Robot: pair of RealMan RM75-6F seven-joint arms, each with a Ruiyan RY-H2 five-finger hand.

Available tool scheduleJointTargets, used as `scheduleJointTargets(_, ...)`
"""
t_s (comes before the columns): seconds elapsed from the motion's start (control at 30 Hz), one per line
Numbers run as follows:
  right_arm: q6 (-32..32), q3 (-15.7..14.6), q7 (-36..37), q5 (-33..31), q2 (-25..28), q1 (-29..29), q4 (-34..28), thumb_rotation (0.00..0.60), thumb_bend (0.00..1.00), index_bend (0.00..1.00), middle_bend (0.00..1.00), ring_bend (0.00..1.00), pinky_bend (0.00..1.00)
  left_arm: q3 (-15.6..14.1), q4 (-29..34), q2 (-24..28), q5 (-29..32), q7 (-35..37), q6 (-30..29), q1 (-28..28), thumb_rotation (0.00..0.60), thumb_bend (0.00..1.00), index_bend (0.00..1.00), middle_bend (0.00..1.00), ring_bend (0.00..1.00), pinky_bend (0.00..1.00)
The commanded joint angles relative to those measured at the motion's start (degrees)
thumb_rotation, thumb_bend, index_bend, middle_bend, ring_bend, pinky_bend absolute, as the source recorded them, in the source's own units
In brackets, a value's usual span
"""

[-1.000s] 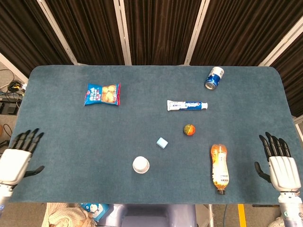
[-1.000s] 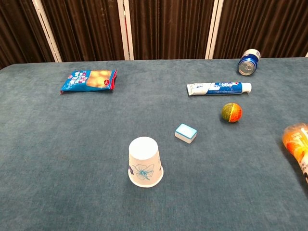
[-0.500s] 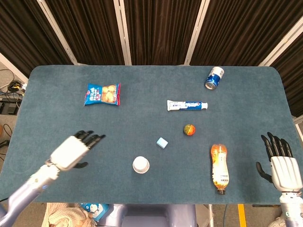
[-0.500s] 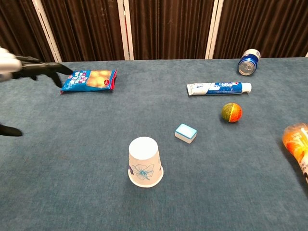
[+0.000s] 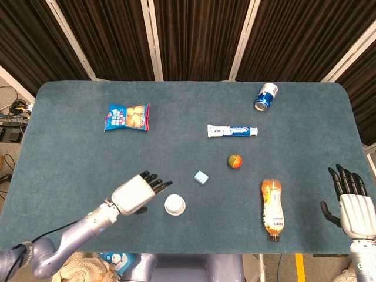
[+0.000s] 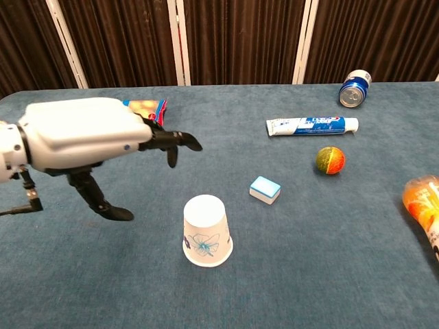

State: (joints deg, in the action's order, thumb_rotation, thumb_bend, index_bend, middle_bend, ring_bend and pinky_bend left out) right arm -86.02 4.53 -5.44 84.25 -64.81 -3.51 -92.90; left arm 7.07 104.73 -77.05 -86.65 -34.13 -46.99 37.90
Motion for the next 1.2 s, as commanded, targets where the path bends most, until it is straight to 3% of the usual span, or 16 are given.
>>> scheduleJointTargets(0.03,0.0,0.0,0.0,-0.1,0.0,0.1,-0.1,0.6,0.39,0.0,0.0,0.0,0.06,0.3,-0.7,-2.6,2.3,-2.7,1.1,1.5,0.6,0.19,0.1,0.28,0.22,0.31)
scheduleJointTargets(0.6,0.3,0.2,0.7,-0.3,0.2,0.0,-0.4,0.6,0.39,0.0,0.0,0.0,0.06,0.2,-4.2,-11.5,12.5,-9.5,1.1,5.8,0.6,0.24,0.11,0.29,0.25,0.32)
scheduleJointTargets(0.83,0.3,0.2,0.8,-0.3,0.1,0.0,-0.5,0.6,0.39,0.0,0.0,0.0,0.06,-1.2,-4.2,-12.2,12.5,-9.6,0.1,6.3,0.6,0.29,0.15,0.35,0.38,0.42)
scheduleJointTargets(1.2,0.4,0.1,0.3,-0.4,0.0,0.0,-0.7,0.6,0.39,0.0,0.0,0.0,0.06,-2.0,-4.2,-12.4,11.3,-7.7,-1.9,6.6,0.6,0.33,0.19,0.38,0.42,0.46)
